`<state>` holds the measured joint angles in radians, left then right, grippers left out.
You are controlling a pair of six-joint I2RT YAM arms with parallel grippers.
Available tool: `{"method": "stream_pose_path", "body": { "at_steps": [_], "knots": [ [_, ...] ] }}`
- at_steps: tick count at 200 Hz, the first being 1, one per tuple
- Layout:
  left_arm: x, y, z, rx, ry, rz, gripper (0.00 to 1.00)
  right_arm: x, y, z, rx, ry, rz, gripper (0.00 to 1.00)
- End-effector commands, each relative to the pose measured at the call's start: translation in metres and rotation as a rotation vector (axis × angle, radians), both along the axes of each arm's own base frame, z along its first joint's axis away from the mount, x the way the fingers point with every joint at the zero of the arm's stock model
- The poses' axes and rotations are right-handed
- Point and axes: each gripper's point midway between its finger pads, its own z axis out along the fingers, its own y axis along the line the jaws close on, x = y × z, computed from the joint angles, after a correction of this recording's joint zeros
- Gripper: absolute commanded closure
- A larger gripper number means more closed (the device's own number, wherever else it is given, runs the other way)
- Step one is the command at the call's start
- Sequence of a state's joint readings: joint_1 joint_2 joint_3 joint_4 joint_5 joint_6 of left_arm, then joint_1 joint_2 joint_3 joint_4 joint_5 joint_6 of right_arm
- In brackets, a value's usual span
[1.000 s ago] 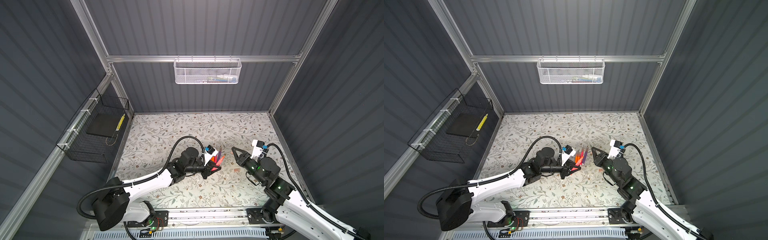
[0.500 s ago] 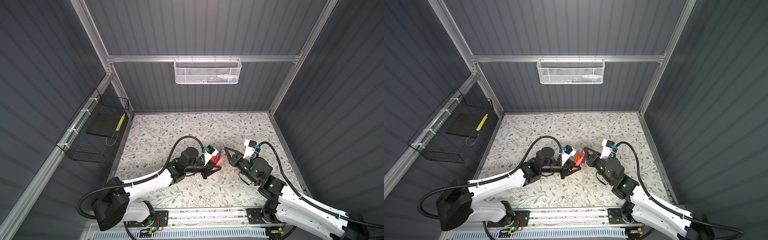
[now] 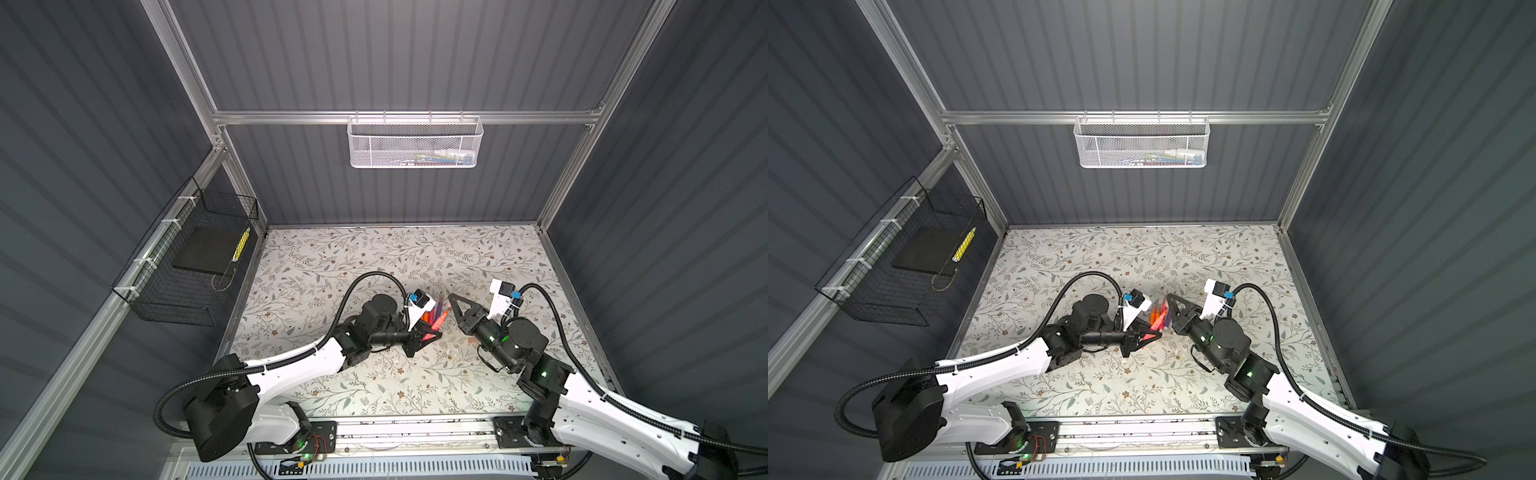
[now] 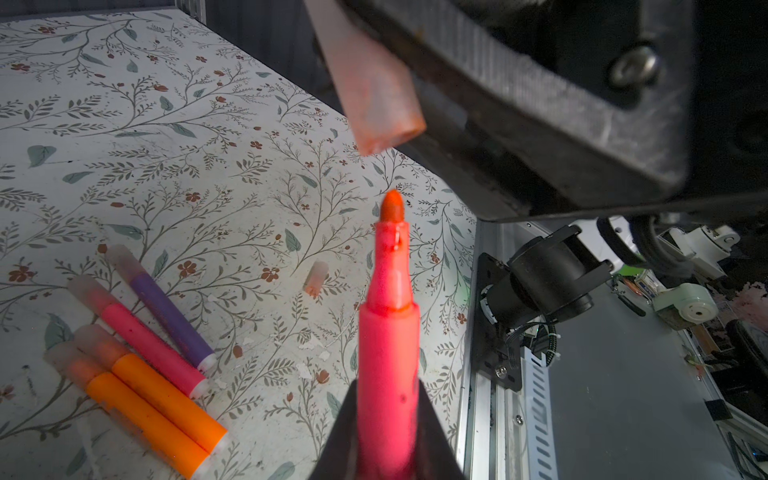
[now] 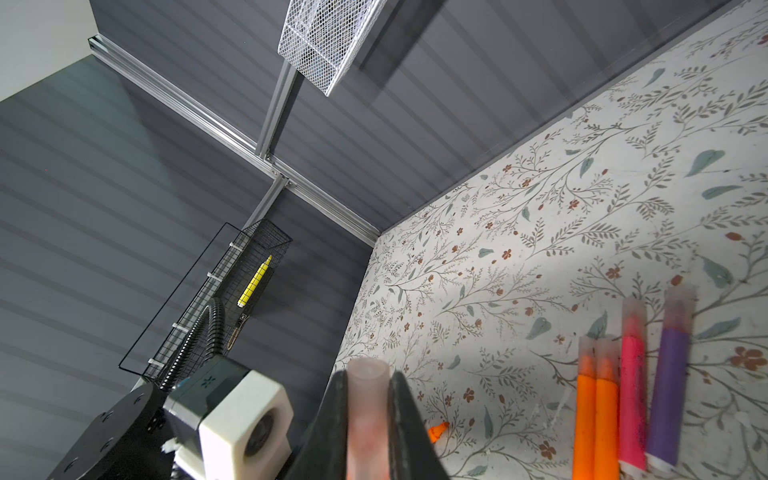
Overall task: Insert the pens into the pen caps
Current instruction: 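Bring the pink cap over the pink marker held by the left gripper, then lower the cap onto the pink marker tip with the right gripper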
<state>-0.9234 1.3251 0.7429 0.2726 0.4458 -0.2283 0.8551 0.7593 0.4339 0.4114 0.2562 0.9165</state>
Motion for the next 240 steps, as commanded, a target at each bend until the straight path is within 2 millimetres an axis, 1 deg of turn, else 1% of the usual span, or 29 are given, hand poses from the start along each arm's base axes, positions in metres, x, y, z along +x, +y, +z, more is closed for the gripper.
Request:
{"method": "stream_pose_path", "body": {
  "at_steps": [1, 42, 92, 139, 216, 240],
  "knots": [
    [-0.001, 0.001, 0.005, -0.007, -0.013, -0.001, 1.00, 0.001, 0.000, 0.005, 0.026, -0.016, -0.007, 1.00],
    [0.000, 0.001, 0.004, -0.003, -0.008, 0.008, 1.00, -0.001, 0.003, 0.004, 0.031, -0.014, -0.001, 1.00],
    [0.000, 0.003, 0.007, -0.010, -0.018, 0.015, 1.00, 0.000, 0.000, -0.004, 0.021, 0.000, -0.019, 1.00],
    [0.002, 0.003, 0.006, -0.005, -0.017, 0.027, 1.00, -0.002, 0.001, -0.005, 0.027, 0.001, -0.010, 1.00],
    [0.005, 0.003, 0.004, -0.004, -0.004, 0.045, 1.00, -0.007, 0.007, -0.022, 0.037, 0.028, 0.004, 1.00],
    [0.007, 0.003, 0.003, -0.003, 0.002, 0.053, 1.00, -0.008, 0.011, -0.023, 0.039, 0.027, 0.013, 1.00]
  ]
}}
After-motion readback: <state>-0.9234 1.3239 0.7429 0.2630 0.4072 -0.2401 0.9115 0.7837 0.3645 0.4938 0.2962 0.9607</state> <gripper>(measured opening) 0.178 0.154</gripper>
